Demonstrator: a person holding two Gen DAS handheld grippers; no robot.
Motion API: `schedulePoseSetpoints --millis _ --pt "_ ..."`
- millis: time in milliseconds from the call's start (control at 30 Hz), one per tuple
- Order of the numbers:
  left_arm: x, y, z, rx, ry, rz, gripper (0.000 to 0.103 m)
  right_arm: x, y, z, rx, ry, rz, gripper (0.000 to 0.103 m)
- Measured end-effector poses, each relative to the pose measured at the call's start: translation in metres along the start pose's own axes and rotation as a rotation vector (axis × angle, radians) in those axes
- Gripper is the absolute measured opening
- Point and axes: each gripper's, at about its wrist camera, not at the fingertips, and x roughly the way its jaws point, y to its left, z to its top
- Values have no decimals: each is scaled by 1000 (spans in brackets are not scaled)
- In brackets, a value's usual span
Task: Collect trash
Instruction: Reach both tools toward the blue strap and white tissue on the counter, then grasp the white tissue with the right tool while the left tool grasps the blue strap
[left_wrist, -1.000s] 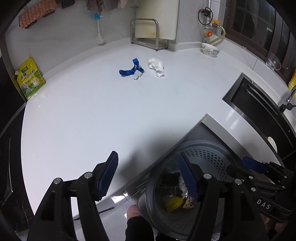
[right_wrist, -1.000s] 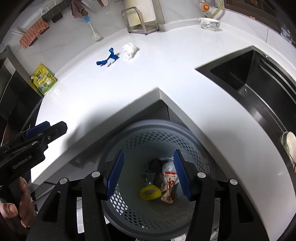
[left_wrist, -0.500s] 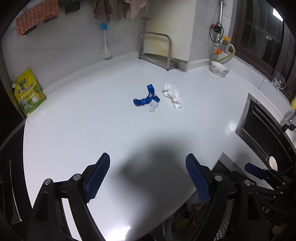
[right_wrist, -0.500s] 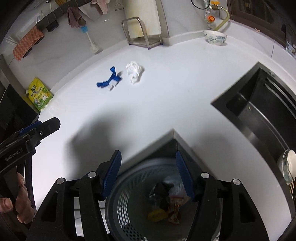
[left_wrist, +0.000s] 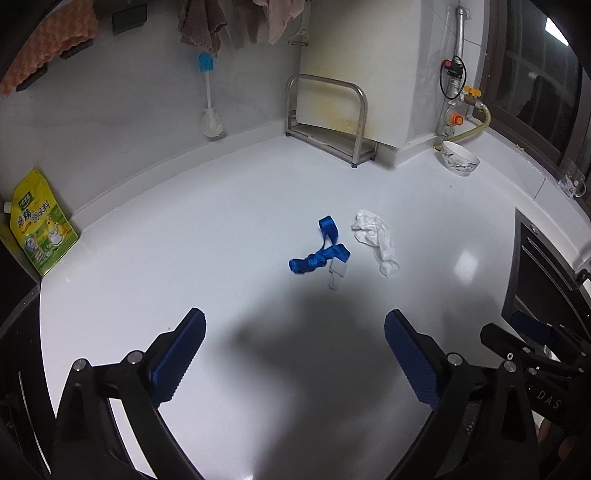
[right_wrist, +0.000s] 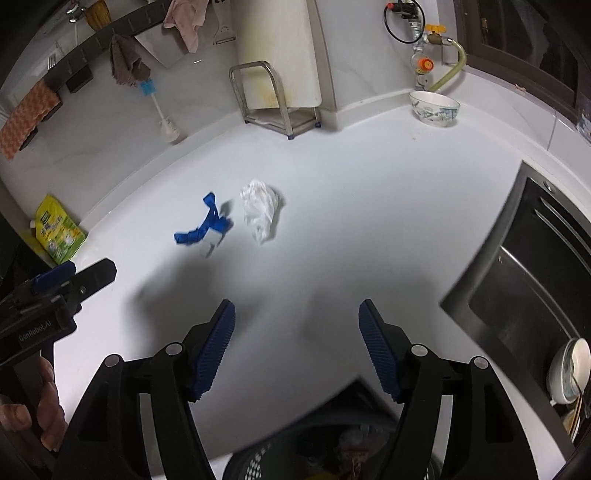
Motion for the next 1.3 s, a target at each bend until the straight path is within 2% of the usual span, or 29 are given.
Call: schedulePoseSetpoints --millis 167,633,933,1300 --pt "22 7 8 7 26 -13 96 17 8 19 -19 -6 -5 70" --pt "78 18 27 33 89 -31 96 88 24 63 -56 27 14 70" --pt "99 20 38 12 99 -42 96 126 30 91 -108 56 20 70" --pt "111 16 44 17 105 -47 96 155 37 101 -161 69 -16 70"
